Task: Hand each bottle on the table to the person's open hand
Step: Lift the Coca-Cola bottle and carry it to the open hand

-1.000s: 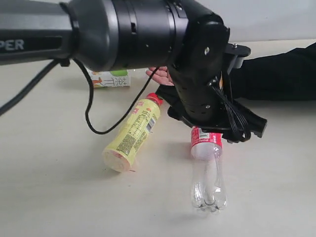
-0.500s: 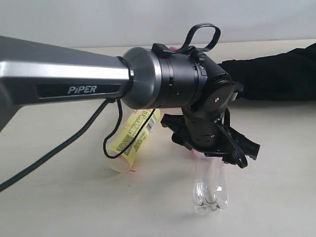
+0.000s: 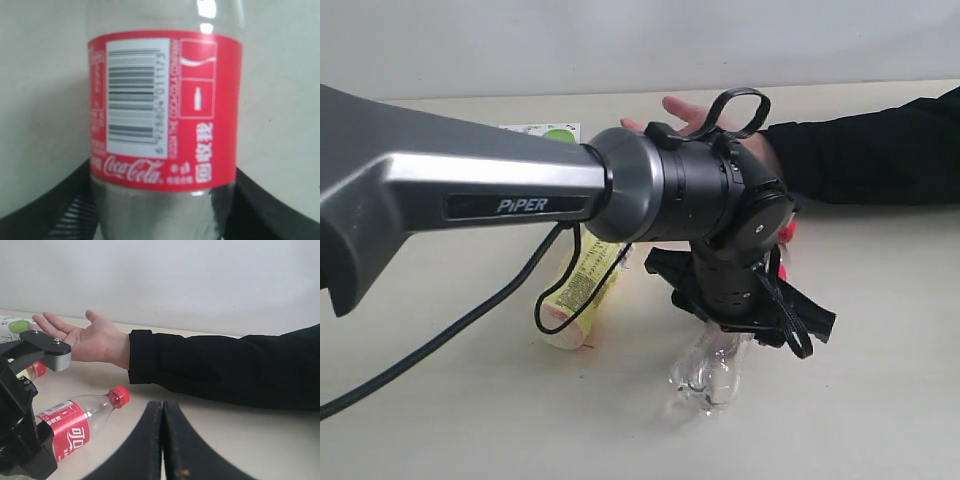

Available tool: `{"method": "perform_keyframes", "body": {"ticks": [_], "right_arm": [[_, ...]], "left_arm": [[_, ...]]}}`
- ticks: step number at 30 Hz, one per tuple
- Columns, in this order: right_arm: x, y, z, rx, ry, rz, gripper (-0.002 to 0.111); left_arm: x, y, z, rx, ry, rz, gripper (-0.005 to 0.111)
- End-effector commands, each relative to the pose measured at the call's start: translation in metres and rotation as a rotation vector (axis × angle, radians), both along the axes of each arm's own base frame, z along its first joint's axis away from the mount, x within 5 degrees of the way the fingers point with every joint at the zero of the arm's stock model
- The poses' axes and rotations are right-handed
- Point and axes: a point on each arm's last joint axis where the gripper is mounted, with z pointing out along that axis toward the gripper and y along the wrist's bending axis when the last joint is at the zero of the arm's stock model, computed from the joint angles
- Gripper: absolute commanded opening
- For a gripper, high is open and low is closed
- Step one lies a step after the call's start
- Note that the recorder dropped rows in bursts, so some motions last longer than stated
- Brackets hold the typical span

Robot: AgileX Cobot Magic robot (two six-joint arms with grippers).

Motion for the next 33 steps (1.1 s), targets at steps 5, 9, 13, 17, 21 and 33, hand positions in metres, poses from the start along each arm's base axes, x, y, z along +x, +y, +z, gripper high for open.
{"method": "perform_keyframes", "body": {"ticks": [5, 9, 13, 17, 21, 33], "right_arm": [[0.000, 0.000, -0.001, -0.007, -0.006, -0.003, 0.000], [0.000, 0.000, -0.001, -0.007, -0.006, -0.003, 0.000], [0.000, 0.000, -0.001, -0.007, -0.006, -0.003, 0.000], [0.000, 0.000, -0.001, -0.007, -0.006, -0.003, 0.000], [0.000, 0.000, -0.001, -0.007, -0.006, -0.003, 0.000], [0.000, 0.000, -0.001, -0.007, -0.006, -0.003, 0.000]], "left_arm": [[-0.002, 0.000, 0.007, 0.015, -0.032, -0.112, 0.000], [-0.002, 0.002, 0.036, -0.020, -0.083, -0.185, 0.000], [0.002, 0.010, 0.081, -0.081, -0.176, -0.195, 0.000], [0.017, 0.028, 0.121, -0.154, -0.270, -0.100, 0.000], [0.041, 0.048, 0.144, -0.274, -0.288, 0.110, 0.000], [0.115, 0.093, 0.142, -0.625, -0.131, 0.579, 0.000]]}}
